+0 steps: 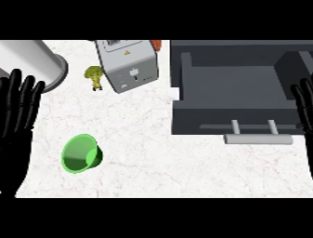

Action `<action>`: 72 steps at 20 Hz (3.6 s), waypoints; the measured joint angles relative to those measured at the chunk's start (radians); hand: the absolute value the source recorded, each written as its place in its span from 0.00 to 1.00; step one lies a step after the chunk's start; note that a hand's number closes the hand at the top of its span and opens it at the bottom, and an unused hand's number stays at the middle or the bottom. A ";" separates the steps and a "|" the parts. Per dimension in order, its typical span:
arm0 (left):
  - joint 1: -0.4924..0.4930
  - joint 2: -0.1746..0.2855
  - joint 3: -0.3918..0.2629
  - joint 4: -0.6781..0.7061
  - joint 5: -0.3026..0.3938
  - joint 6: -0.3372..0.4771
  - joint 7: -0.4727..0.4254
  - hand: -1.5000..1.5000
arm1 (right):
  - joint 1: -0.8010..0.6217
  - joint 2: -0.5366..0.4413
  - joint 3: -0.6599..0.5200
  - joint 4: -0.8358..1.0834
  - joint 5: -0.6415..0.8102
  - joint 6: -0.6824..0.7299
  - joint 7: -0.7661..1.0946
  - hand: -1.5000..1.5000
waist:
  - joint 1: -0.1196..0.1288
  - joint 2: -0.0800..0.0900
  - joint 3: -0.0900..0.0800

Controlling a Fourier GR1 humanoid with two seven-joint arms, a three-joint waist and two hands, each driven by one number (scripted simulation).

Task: Pick up the cup, place it into the drawer and close the drawer

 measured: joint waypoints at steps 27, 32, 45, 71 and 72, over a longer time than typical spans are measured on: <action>0.020 0.219 0.213 0.639 0.402 -0.621 -0.139 0.00 | -0.176 -0.024 -0.028 0.194 -0.082 0.111 0.043 0.00 | -0.012 -0.016 -0.029; -0.018 0.204 0.216 0.807 0.258 -0.616 -0.276 0.00 | -0.189 -0.016 -0.026 0.193 -0.069 0.108 0.042 0.00 | -0.013 -0.016 -0.029; -0.201 0.235 0.202 1.390 -0.019 -0.523 -0.647 0.00 | -0.260 -0.046 -0.092 0.248 -0.107 0.139 0.051 0.00 | -0.019 -0.014 -0.030; -0.401 0.194 0.153 1.847 -0.144 -0.366 -0.955 0.00 | -0.269 -0.060 -0.101 0.223 -0.127 0.159 0.088 0.00 | -0.038 -0.006 -0.034; -0.404 0.189 0.152 1.852 -0.145 -0.366 -0.958 0.00 | -0.268 -0.061 -0.102 0.222 -0.127 0.161 0.088 0.00 | -0.040 -0.005 -0.034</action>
